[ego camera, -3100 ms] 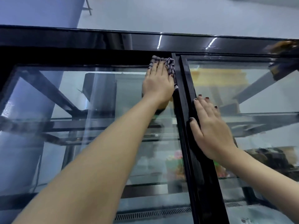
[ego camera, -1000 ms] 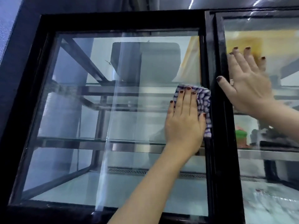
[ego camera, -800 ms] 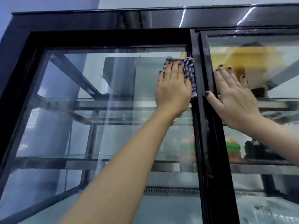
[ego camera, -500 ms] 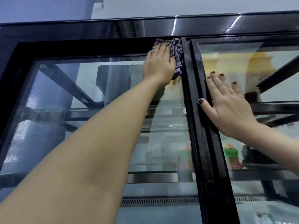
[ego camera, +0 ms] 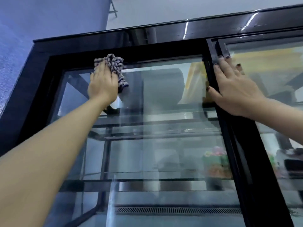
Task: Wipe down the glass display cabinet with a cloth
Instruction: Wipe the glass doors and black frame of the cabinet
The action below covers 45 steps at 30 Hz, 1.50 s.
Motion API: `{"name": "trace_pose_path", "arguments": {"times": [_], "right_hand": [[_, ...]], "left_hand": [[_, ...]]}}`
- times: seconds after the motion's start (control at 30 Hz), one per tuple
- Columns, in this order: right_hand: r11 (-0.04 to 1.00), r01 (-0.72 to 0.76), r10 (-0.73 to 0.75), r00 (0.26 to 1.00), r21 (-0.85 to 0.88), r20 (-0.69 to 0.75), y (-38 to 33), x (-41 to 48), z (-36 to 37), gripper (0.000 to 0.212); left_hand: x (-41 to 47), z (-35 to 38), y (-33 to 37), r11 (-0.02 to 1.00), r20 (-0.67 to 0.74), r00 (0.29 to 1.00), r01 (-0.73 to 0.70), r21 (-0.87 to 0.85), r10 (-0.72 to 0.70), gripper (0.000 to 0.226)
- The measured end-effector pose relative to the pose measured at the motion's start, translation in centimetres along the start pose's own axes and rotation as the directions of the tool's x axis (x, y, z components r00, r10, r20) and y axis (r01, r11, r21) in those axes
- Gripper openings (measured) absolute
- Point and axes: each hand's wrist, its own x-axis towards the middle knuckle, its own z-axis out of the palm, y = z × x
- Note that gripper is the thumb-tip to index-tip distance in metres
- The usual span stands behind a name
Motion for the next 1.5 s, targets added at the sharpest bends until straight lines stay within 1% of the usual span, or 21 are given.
{"name": "trace_pose_path", "arguments": {"times": [0.13,0.2,0.23,0.33,0.4,0.47,0.53,0.6,0.67,0.77,0.83,0.9,0.97,1.03,1.1,1.17,1.23,1.3,1.37,1.43,1.5], "right_hand": [[0.973,0.079,-0.069,0.996,-0.215,0.056,-0.7,2.9,0.3,0.07],[0.962,0.128,-0.114,0.991,-0.242,0.073,-0.6,3.1,0.4,0.072],[0.959,0.154,-0.14,0.987,-0.24,0.073,-0.5,3.0,0.4,0.077],[0.949,0.221,-0.213,0.975,-0.224,0.06,-0.3,2.5,0.6,0.091],[0.947,0.242,-0.236,0.97,-0.21,0.055,-0.1,2.3,0.7,0.092],[0.945,0.257,-0.253,0.966,-0.202,0.046,0.0,1.9,0.9,0.088],[0.938,0.279,-0.277,0.96,-0.207,0.036,-0.1,0.9,1.2,0.085],[0.93,0.311,-0.306,0.95,-0.193,0.057,-0.3,-0.7,1.4,0.084],[0.913,0.365,-0.353,0.931,-0.182,0.097,-0.5,-2.4,1.7,0.084],[0.886,0.423,-0.418,0.906,-0.193,0.069,-0.5,-4.5,2.1,0.074],[0.874,0.451,-0.452,0.891,-0.183,0.036,-0.5,-5.5,2.0,0.068],[0.873,0.459,-0.459,0.887,-0.166,0.037,-0.5,-6.2,1.7,0.065],[0.87,0.466,-0.465,0.884,-0.159,0.046,-0.5,-6.9,1.5,0.064],[0.882,0.45,-0.448,0.893,-0.138,0.051,-0.5,-7.4,1.3,0.064],[0.92,0.381,-0.379,0.925,-0.09,0.035,-0.2,-7.8,1.1,0.065],[0.96,0.278,-0.278,0.96,-0.031,0.017,-0.5,-7.9,1.0,0.066],[0.984,0.18,-0.18,0.984,0.01,0.011,-0.3,-7.9,0.8,0.066],[0.995,0.088,-0.089,0.996,0.045,0.009,-0.1,-7.9,0.8,0.067],[0.995,-0.016,0.015,1.0,0.098,0.011,0.0,-8.0,0.8,0.069],[0.989,-0.065,0.064,0.998,0.134,0.006,0.2,-8.0,0.7,0.068],[0.986,-0.084,0.086,0.996,0.141,-0.009,0.3,-8.2,0.9,0.067]], "left_hand": [[0.3,-2.2,-7.3,0.993,0.0,0.995,0.102,0.064,-0.102,0.051],[-0.3,-3.0,-10.1,0.982,-0.004,0.986,0.167,0.084,-0.167,0.051],[-0.8,-3.4,-11.3,0.979,-0.002,0.985,0.174,0.107,-0.175,0.051],[-3.5,-4.5,-14.3,0.982,0.054,0.99,0.12,0.145,-0.129,0.052],[-6.3,-5.2,-15.2,0.989,0.089,0.994,0.059,0.133,-0.071,0.06],[-9.5,-5.9,-15.5,0.992,0.109,0.994,0.008,0.124,-0.022,0.064],[-12.9,-6.3,-15.9,0.991,0.128,0.992,-0.025,0.132,0.008,0.063],[-16.3,-6.8,-15.7,0.994,0.113,0.991,0.059,0.095,-0.07,0.064],[-19.6,-7.2,-15.3,0.986,0.12,0.983,0.127,0.106,-0.139,0.067],[-24.0,-7.4,-14.1,0.976,0.154,0.974,0.141,0.163,-0.166,0.069],[-27.2,-7.6,-12.6,0.978,0.196,0.969,0.119,0.17,-0.152,0.067],[-30.5,-7.9,-10.3,0.986,0.243,0.961,0.1,0.135,-0.131,0.066],[-33.0,-8.1,-7.2,0.996,0.309,0.949,0.033,0.085,-0.058,0.064],[-34.5,-7.5,-3.5,0.99,0.375,0.925,-0.106,0.09,0.064,0.062],[-35.5,-6.3,0.9,0.961,0.382,0.902,-0.256,0.103,0.199,0.066],[-36.1,-4.8,5.0,0.932,0.357,0.88,-0.357,0.06,0.314,0.074],[-36.0,-3.4,9.1,0.911,0.357,0.859,-0.409,0.044,0.368,0.074],[-35.0,-2.3,12.8,0.926,0.354,0.868,-0.376,0.015,0.347,0.068],[-32.6,-1.6,15.9,0.956,0.337,0.899,-0.293,-0.018,0.282,0.059],[-29.3,-0.7,18.4,0.978,0.305,0.93,-0.21,-0.017,0.205,0.058],[-25.8,0.7,20.0,0.978,0.285,0.936,-0.204,-0.035,0.206,0.061]]}}
